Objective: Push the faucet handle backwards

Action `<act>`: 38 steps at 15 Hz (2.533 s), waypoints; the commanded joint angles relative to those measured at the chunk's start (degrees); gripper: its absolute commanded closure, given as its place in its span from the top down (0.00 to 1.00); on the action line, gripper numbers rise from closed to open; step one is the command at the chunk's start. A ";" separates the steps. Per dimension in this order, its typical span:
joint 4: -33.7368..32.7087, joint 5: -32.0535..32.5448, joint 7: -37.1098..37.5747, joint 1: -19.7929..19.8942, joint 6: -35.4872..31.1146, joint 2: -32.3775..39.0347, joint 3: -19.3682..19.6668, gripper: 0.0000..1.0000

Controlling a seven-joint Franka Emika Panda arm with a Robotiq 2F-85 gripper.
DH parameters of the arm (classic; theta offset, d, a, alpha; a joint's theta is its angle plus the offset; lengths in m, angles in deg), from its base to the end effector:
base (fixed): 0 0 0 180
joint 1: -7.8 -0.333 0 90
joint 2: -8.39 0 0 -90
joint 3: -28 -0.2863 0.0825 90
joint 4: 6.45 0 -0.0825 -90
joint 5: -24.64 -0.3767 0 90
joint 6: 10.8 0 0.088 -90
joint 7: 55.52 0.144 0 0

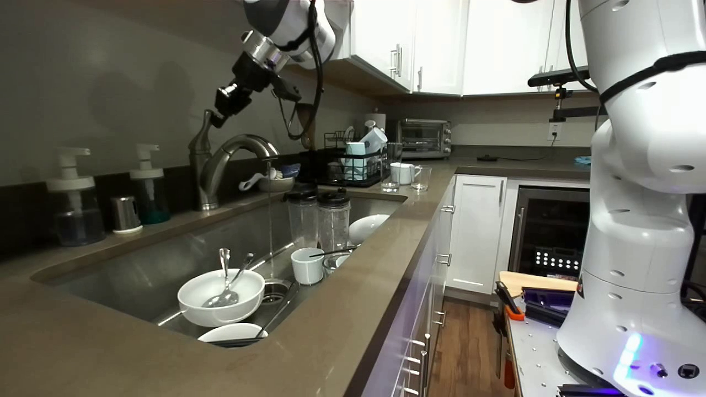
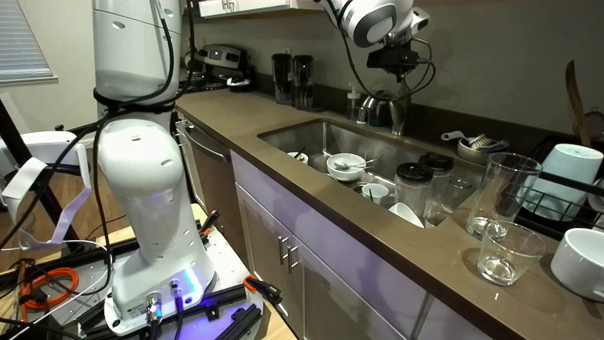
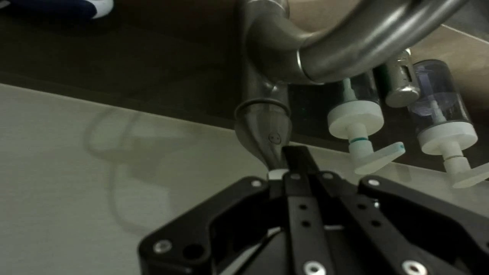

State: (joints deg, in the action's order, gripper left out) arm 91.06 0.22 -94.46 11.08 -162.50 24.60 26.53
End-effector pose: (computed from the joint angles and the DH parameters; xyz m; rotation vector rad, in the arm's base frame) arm 0.6943 -0.0273 0.4488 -2.8274 -0.4802 -1.0828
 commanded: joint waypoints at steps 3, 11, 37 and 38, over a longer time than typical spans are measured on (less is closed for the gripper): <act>0.87 2.18 2.77 2.20 -2.13 -0.73 -2.09 0.00; -0.10 0.55 1.19 3.84 -2.04 -0.06 -4.69 0.00; 1.88 14.40 12.49 1.69 -4.67 -1.20 -1.17 0.00; 2.03 15.08 13.00 1.81 -5.36 -1.26 -1.33 0.00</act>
State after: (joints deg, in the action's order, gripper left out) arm 91.18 11.83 -85.07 12.84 -168.07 25.34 24.97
